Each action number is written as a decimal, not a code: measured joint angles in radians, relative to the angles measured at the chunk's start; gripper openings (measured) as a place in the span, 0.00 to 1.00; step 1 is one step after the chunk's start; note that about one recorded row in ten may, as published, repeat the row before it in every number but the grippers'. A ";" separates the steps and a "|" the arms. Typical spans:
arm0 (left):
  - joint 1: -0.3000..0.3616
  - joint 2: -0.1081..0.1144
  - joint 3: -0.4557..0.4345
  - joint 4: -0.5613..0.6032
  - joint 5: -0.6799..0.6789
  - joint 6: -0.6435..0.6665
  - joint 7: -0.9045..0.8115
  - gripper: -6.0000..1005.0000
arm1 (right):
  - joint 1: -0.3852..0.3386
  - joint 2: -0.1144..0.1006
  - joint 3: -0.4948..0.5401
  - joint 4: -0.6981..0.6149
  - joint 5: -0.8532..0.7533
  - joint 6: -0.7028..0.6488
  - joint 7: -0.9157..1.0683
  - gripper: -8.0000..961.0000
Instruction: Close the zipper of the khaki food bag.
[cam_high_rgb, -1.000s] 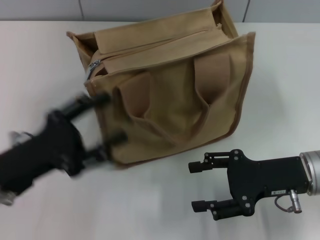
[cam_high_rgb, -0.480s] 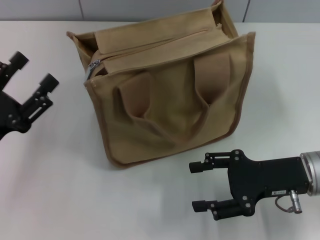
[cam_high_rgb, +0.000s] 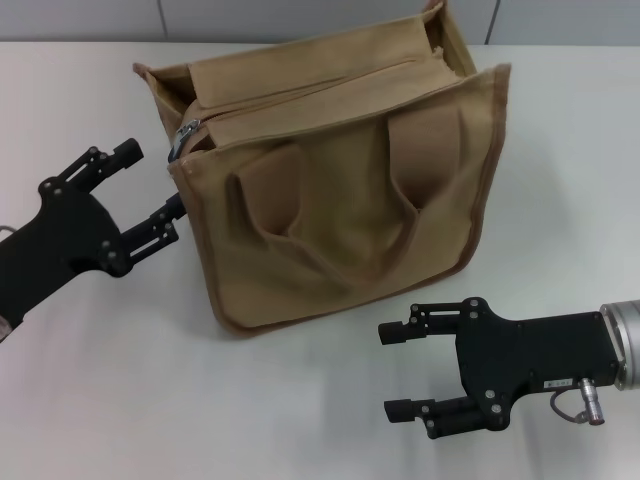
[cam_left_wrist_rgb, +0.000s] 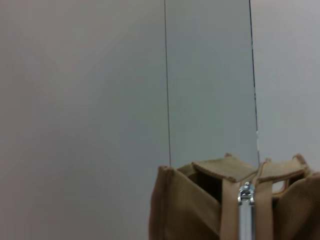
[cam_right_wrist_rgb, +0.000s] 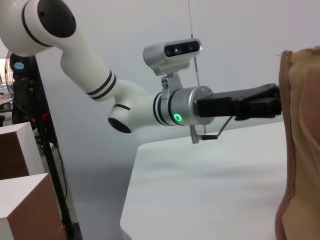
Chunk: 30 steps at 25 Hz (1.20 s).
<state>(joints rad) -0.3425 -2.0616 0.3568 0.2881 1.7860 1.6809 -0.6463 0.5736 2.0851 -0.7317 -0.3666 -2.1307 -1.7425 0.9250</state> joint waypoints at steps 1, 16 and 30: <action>-0.008 -0.003 -0.001 0.004 0.000 -0.020 0.003 0.72 | 0.000 0.000 0.000 0.000 0.000 0.000 0.000 0.77; -0.028 -0.005 -0.012 0.008 -0.011 -0.032 0.031 0.70 | 0.002 0.000 0.000 0.000 0.012 -0.006 0.000 0.77; -0.019 -0.004 -0.012 0.008 -0.042 -0.002 0.044 0.30 | 0.006 0.000 0.000 -0.002 0.026 -0.004 0.000 0.77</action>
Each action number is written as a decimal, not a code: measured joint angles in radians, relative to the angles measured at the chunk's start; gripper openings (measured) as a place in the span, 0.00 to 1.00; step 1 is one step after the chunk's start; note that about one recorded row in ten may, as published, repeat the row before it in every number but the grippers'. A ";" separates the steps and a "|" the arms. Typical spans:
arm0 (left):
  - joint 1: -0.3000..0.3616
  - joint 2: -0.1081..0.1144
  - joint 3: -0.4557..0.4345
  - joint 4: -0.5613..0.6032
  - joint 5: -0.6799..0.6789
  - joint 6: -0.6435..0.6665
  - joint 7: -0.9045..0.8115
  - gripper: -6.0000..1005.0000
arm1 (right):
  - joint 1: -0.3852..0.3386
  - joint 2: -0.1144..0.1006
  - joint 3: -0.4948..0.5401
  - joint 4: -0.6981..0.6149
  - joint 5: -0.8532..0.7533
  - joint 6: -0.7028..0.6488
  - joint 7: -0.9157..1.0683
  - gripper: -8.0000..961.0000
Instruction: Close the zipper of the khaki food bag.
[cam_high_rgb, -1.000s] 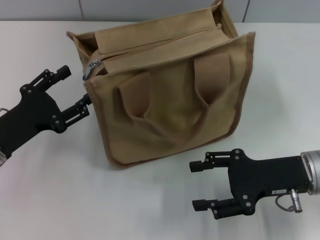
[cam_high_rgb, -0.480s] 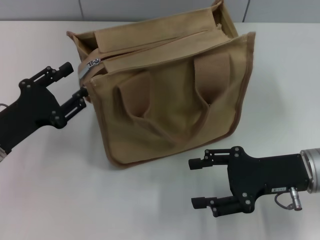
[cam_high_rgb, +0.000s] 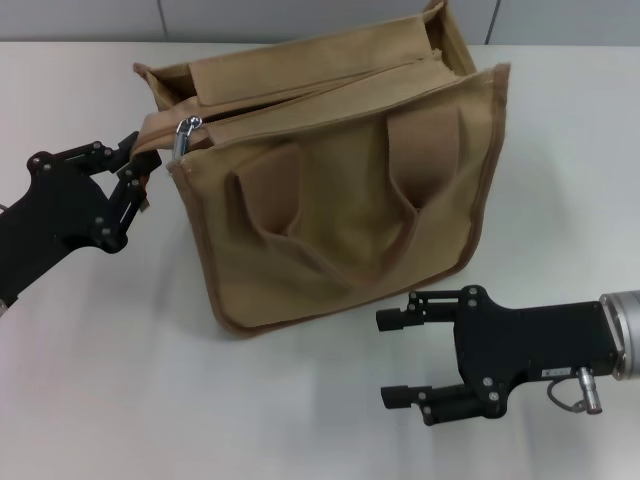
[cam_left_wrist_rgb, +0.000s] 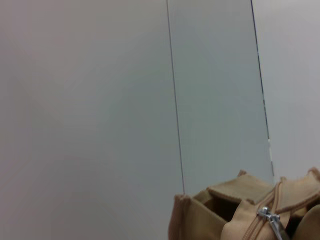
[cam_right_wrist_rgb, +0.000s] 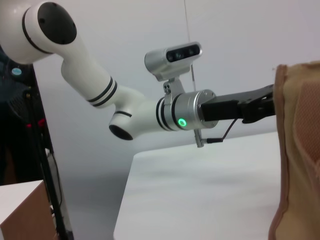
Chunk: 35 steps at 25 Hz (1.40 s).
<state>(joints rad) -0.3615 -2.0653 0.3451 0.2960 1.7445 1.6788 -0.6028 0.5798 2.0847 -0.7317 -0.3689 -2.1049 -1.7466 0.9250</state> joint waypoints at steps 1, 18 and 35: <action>0.001 0.000 0.000 0.000 0.000 0.012 0.000 0.27 | 0.001 0.000 -0.002 0.000 0.016 -0.003 0.000 0.77; -0.027 -0.005 -0.011 -0.031 -0.087 0.175 -0.054 0.03 | 0.131 -0.003 -0.005 -0.001 0.306 -0.170 0.357 0.77; -0.047 -0.007 -0.007 -0.051 -0.096 0.224 -0.045 0.05 | 0.321 0.003 -0.102 0.004 0.366 0.114 0.618 0.73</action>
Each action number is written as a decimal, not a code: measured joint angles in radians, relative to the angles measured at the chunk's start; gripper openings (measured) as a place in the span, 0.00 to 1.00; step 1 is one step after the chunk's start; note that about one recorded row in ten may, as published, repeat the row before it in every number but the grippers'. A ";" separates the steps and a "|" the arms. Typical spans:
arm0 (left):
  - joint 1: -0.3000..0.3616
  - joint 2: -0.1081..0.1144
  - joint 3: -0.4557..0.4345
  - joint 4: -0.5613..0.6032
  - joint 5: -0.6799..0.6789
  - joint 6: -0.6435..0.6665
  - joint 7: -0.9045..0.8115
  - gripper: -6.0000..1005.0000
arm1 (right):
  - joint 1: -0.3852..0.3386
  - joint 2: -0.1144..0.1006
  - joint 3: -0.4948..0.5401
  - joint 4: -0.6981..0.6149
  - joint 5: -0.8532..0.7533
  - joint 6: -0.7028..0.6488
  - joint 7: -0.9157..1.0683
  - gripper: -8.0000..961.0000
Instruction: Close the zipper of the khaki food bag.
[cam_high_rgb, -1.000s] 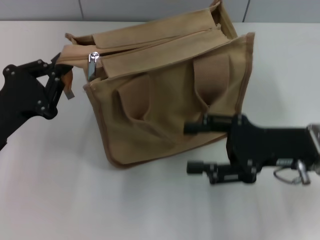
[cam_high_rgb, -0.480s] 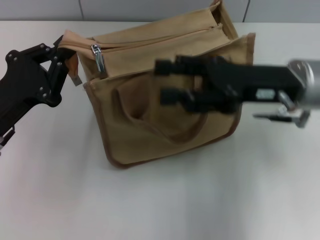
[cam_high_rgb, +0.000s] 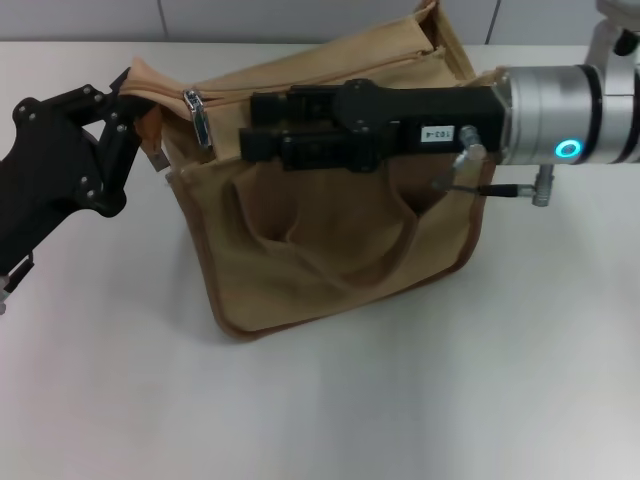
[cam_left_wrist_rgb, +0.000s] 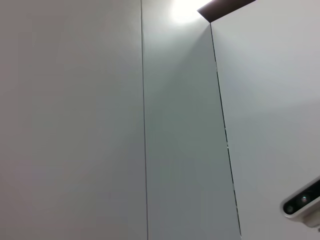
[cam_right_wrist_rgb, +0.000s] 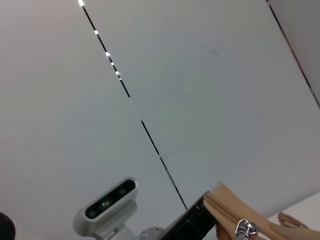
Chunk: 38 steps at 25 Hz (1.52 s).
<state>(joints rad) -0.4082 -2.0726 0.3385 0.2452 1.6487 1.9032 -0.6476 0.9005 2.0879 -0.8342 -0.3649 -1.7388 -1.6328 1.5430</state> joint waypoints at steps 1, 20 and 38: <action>0.000 0.000 0.001 -0.004 0.000 0.000 0.001 0.05 | 0.004 0.001 -0.006 0.001 0.000 0.003 0.004 0.72; -0.003 0.000 0.002 -0.012 0.001 0.011 0.008 0.07 | 0.076 0.005 -0.096 0.014 0.024 0.088 0.073 0.49; -0.021 0.000 0.003 -0.035 0.006 0.015 0.016 0.09 | 0.112 0.004 -0.279 0.002 0.154 0.169 0.105 0.39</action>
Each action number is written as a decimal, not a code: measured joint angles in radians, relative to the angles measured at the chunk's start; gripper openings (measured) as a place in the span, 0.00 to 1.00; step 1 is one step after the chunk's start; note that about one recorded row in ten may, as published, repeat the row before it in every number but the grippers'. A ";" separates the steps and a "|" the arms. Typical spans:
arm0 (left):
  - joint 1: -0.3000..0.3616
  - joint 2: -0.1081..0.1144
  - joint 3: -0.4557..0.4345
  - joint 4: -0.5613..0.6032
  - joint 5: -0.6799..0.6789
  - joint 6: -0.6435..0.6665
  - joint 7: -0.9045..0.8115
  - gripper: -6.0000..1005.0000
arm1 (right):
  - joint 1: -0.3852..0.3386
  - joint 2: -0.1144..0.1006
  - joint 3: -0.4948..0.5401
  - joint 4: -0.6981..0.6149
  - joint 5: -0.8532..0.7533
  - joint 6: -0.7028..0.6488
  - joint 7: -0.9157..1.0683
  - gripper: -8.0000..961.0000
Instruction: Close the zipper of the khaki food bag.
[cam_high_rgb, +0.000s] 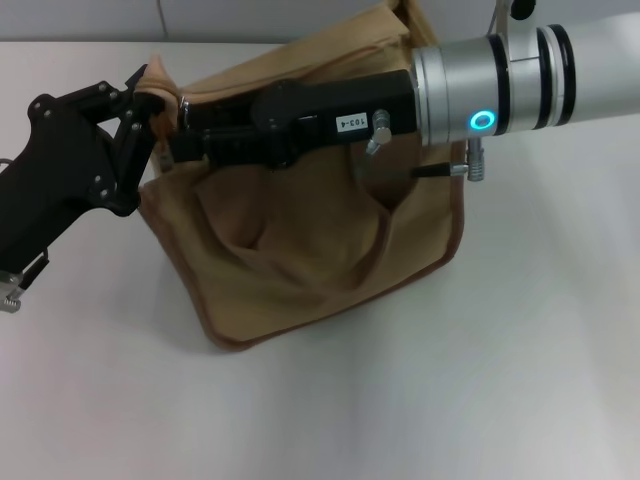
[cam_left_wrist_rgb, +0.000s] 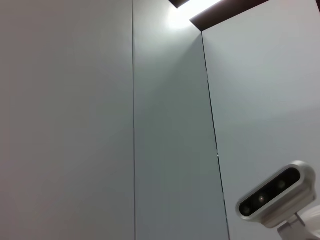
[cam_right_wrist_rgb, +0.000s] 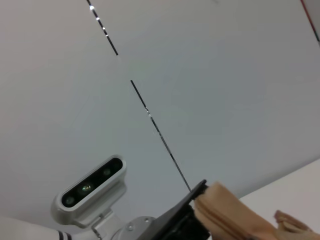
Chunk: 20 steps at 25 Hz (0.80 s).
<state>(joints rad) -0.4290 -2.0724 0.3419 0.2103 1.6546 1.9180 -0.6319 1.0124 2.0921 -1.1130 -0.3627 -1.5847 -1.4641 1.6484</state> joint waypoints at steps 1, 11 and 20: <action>0.000 0.000 0.000 0.000 -0.002 -0.002 0.000 0.09 | -0.003 0.000 -0.015 -0.007 0.011 0.006 0.005 0.39; 0.001 0.000 -0.005 0.000 -0.004 0.004 0.000 0.10 | -0.035 0.000 -0.061 -0.056 0.030 0.044 0.029 0.31; 0.003 0.000 -0.009 0.000 -0.004 0.006 0.000 0.10 | -0.077 0.000 -0.113 -0.117 0.086 0.028 -0.005 0.06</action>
<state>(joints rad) -0.4257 -2.0724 0.3326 0.2102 1.6502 1.9240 -0.6319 0.9353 2.0924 -1.2262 -0.4802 -1.4991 -1.4357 1.6429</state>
